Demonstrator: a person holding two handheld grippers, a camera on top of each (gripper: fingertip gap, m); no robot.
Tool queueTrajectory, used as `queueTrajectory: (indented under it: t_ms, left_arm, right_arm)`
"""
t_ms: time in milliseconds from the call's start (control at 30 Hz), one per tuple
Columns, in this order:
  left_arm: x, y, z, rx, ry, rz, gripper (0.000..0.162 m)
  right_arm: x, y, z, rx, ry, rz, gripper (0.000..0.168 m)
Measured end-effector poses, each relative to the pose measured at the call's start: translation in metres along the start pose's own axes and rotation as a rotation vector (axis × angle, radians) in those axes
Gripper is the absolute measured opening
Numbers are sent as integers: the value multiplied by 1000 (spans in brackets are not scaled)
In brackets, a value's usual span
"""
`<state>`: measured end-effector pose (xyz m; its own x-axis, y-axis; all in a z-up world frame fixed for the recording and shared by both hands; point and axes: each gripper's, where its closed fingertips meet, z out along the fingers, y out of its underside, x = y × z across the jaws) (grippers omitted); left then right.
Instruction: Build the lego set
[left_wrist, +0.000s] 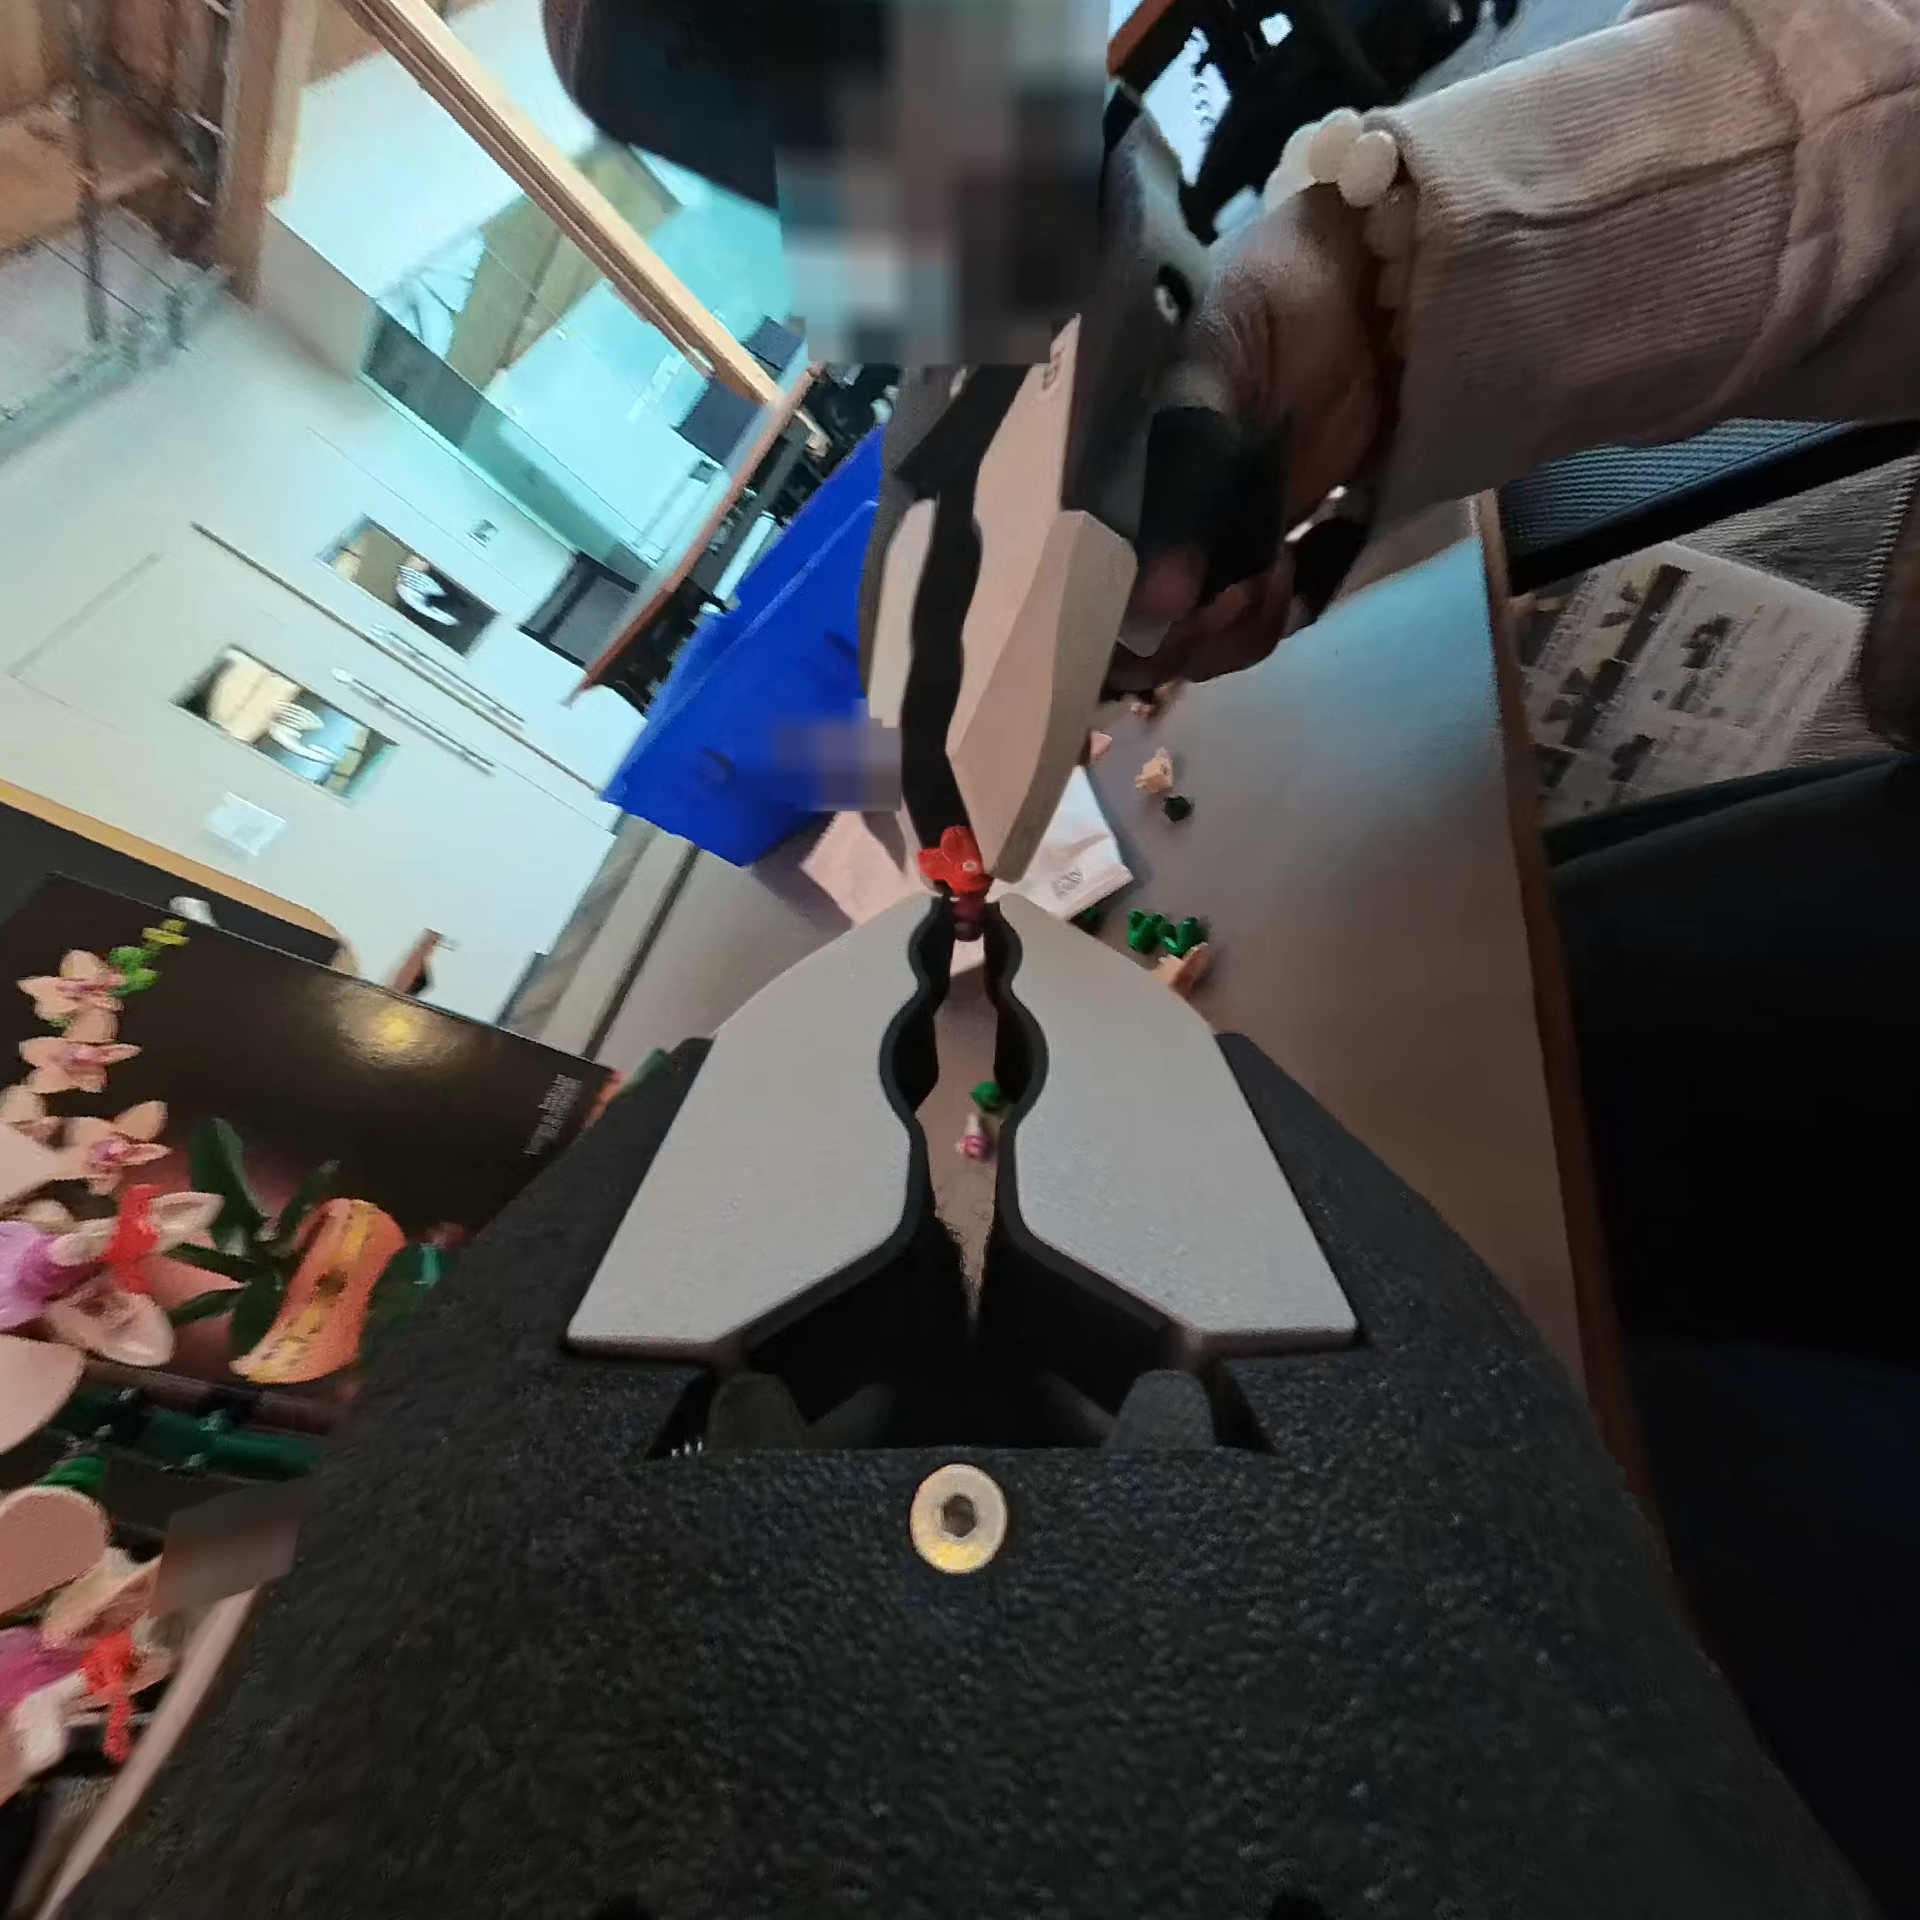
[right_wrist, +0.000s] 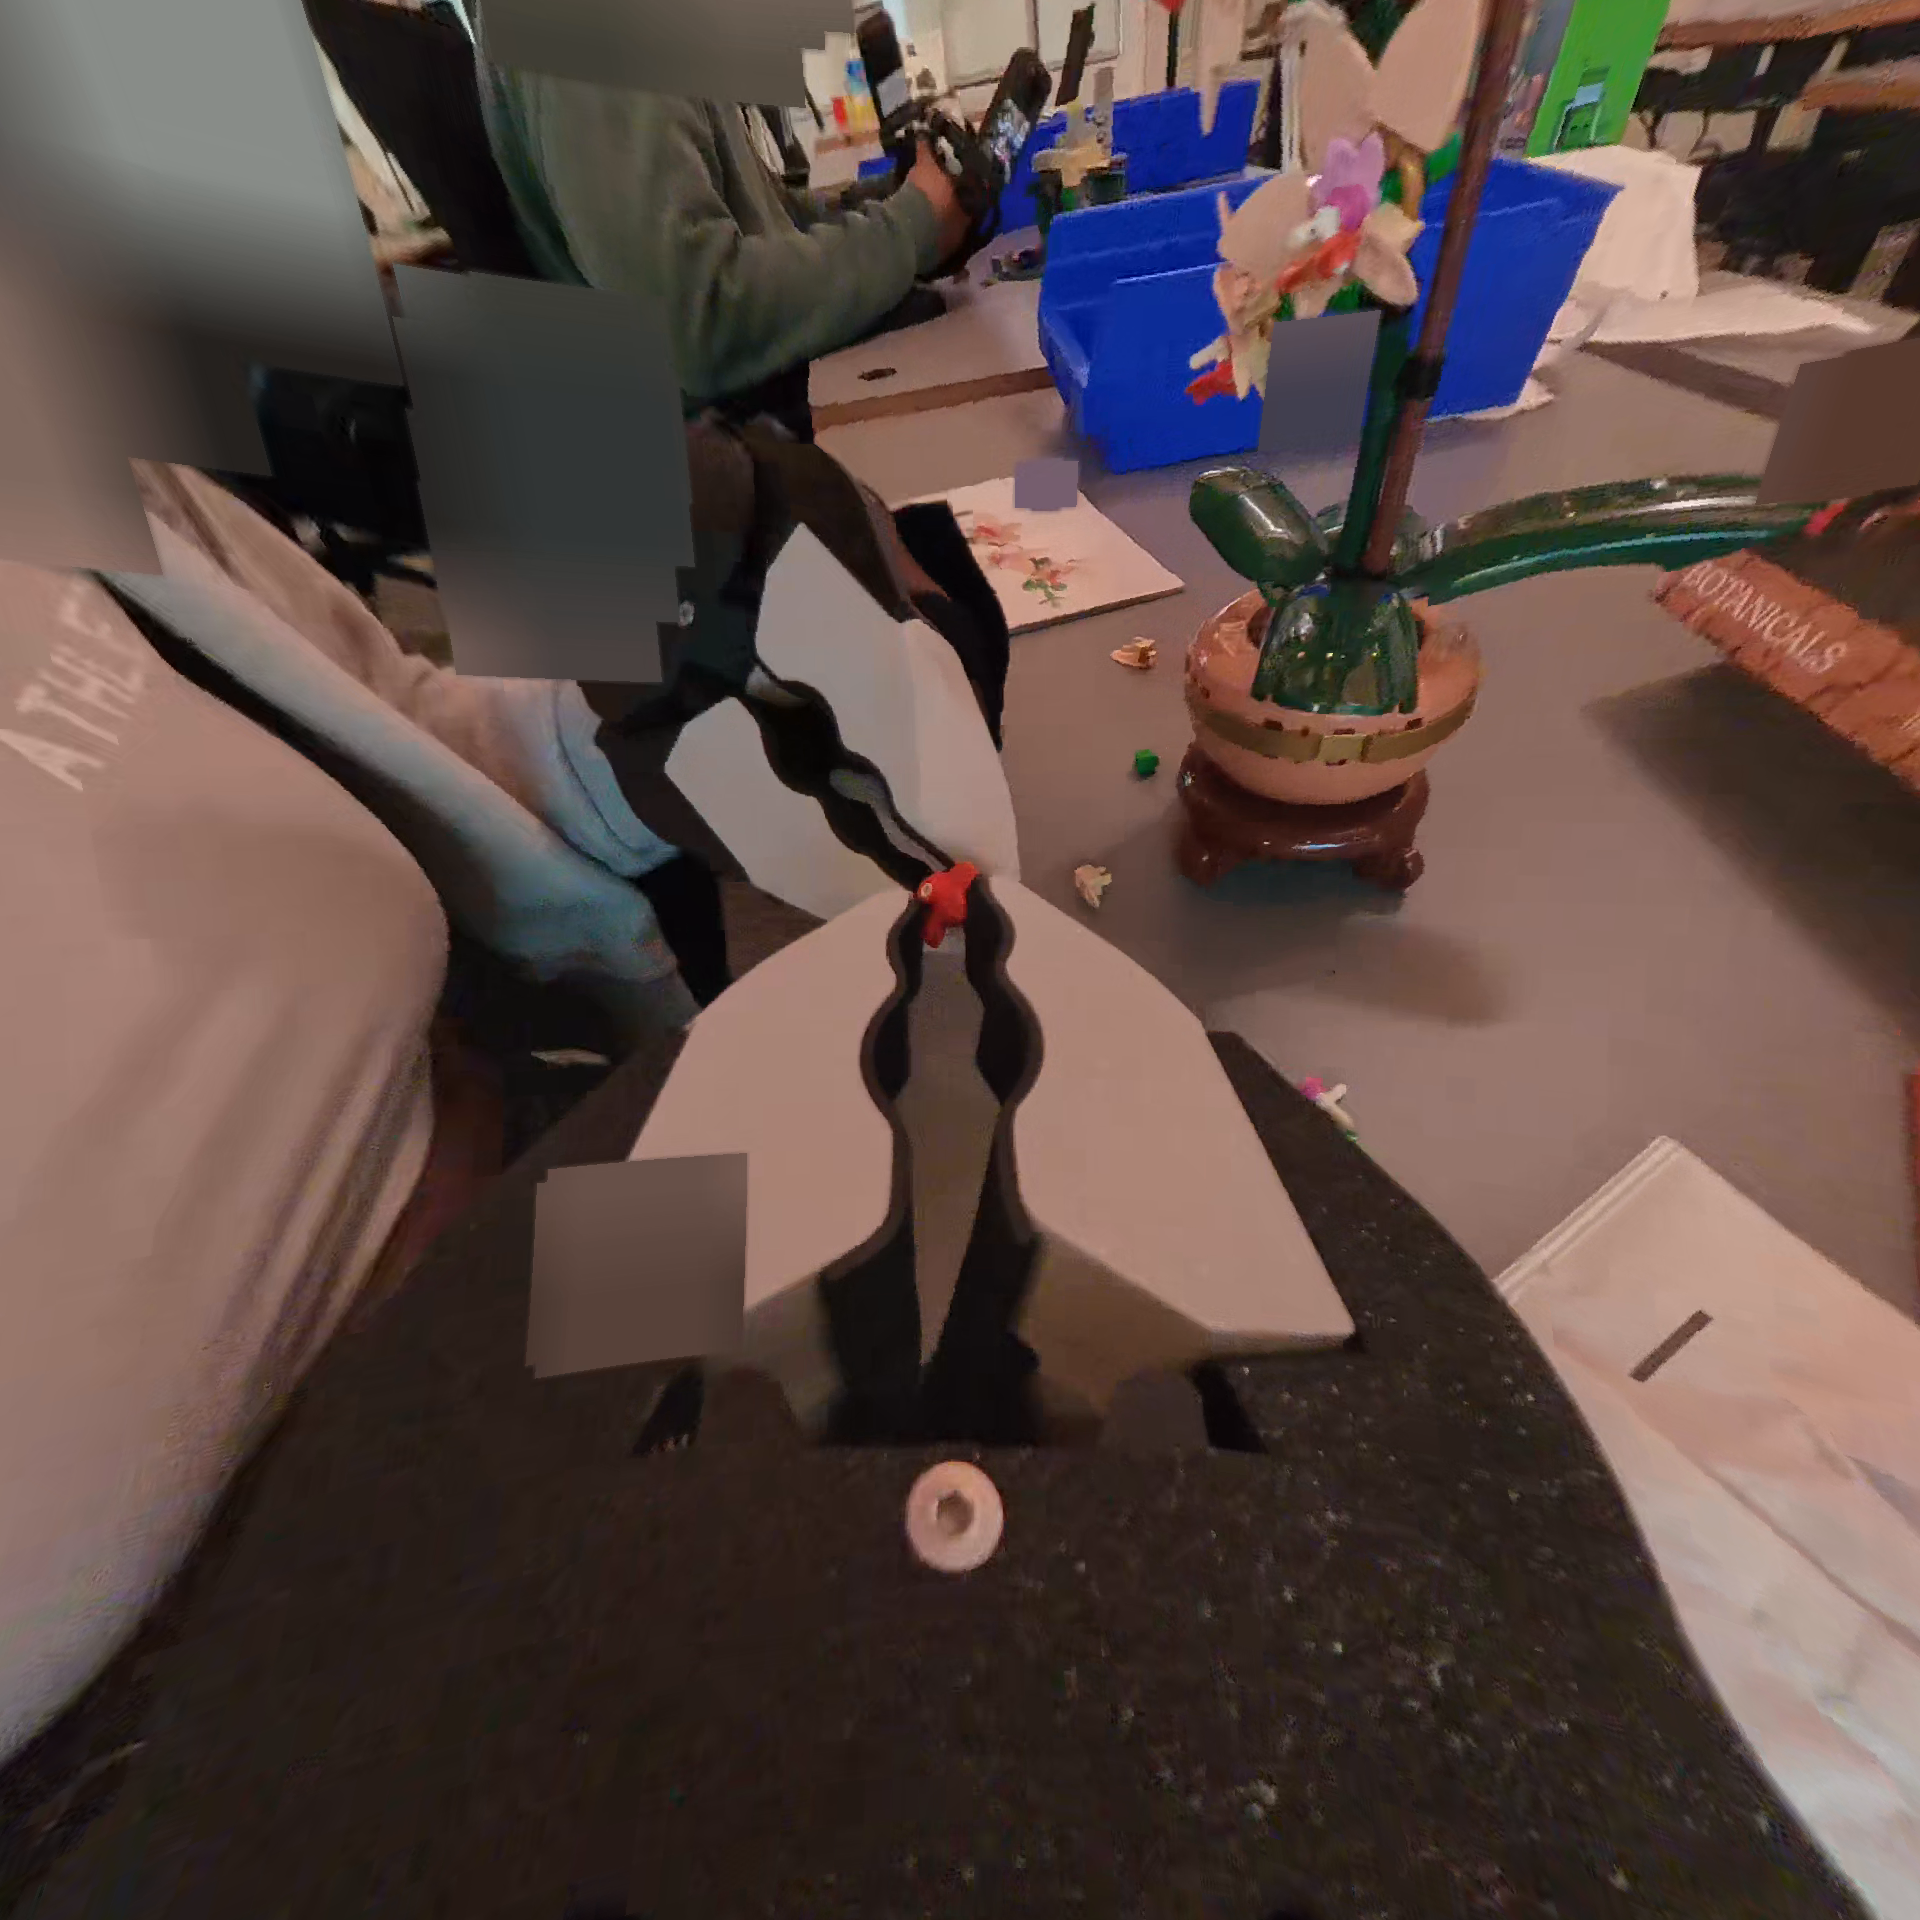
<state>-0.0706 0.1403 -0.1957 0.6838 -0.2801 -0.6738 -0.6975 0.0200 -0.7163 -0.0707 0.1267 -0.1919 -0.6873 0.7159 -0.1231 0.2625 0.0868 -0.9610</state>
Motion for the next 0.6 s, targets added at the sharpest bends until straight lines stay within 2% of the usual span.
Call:
queueTrajectory:
  t_ms: [233,333,533,600]
  left_arm:
    - [24,10,4,-26,248,-319,5]
    - [24,2,4,34,309,-516,4]
    - [13,-16,5,221,375,-898,0]
    - [9,-13,6,220,288,-814,0]
  right_arm:
    - [-4,21,1,-119,141,-533,5]
    - [-6,16,-5,-126,256,-810,6]
    - [-19,-11,-13,70,424,-950,2]
    - [-20,-7,-9,51,411,-923,2]
